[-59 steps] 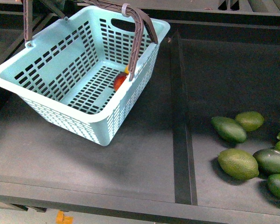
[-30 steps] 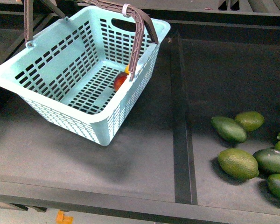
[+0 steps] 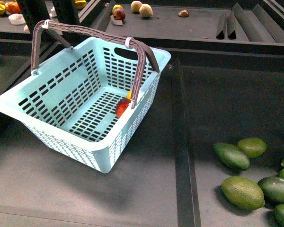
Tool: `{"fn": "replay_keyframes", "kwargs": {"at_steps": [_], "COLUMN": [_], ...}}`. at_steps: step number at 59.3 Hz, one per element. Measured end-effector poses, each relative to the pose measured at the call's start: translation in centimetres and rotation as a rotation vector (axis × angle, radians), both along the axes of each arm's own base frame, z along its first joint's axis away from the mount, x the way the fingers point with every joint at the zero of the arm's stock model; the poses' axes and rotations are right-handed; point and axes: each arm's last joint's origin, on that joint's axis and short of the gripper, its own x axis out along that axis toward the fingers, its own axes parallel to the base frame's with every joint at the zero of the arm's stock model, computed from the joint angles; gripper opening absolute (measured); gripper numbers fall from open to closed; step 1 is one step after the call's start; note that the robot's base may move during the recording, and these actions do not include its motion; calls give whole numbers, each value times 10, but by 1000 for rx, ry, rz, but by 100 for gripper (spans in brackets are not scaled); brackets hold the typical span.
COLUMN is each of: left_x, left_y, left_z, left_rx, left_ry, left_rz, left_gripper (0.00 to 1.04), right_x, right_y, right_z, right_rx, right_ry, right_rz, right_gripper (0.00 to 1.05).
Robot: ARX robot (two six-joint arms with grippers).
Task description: Pick lemon and mango into basket
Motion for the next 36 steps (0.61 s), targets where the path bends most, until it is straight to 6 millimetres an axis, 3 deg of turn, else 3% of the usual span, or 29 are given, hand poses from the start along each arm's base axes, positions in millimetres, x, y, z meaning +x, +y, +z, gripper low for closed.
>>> {"fn": "replay_keyframes", "kwargs": {"at_steps": [36], "left_x": [-48], "left_y": [0], "left_z": [5], "left_rx": [3], "left_ry": [-13], "left_rz": [-3], "left_gripper": [3], "right_x": [0], "right_y": [0], "right_z": [0], "right_rx": [0], "right_ry": [0], "right_rz": [0], "right_gripper": [96]}}
